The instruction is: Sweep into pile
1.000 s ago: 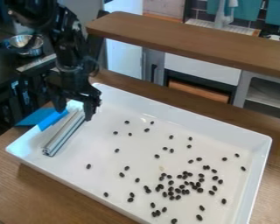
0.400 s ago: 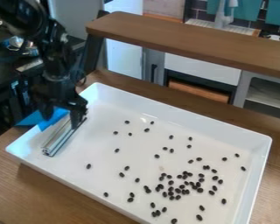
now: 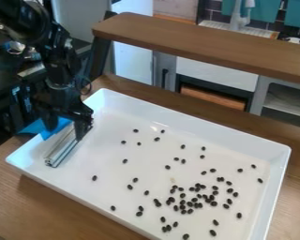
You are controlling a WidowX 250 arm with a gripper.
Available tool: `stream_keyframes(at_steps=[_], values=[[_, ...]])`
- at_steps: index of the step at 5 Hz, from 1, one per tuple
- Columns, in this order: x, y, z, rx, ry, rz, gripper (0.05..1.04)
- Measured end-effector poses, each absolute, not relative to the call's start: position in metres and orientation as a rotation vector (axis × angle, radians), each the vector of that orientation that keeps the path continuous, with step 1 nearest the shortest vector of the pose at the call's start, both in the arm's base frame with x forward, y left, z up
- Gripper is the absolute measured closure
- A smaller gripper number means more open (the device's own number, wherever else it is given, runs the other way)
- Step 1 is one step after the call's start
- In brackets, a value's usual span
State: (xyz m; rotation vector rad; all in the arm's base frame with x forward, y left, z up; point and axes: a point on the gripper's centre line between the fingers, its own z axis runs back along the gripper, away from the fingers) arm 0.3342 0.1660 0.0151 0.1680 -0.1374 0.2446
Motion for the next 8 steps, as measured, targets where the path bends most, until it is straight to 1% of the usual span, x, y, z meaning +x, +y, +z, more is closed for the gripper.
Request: stream_keyframes(at_steps=[1,2,3,4,5,6,8], values=[[0.333,0.167,0.009,0.172,-0.125,0.255,0.083],[0.33,0.167,0.006,0.179,-0.123,0.263,0.13],[0.323,0.162,0.0,0.16,-0.106,0.257,0.288],[0.316,0.157,0.002,0.151,-0.11,0.249,0.592],[0.306,0.144,0.007,0.139,-0.103,0.202,0.745],[0.296,0.125,0.008,0.131,-0.088,0.172,0.745],[0.287,0.093,0.002,0.144,-0.072,0.141,0.745]])
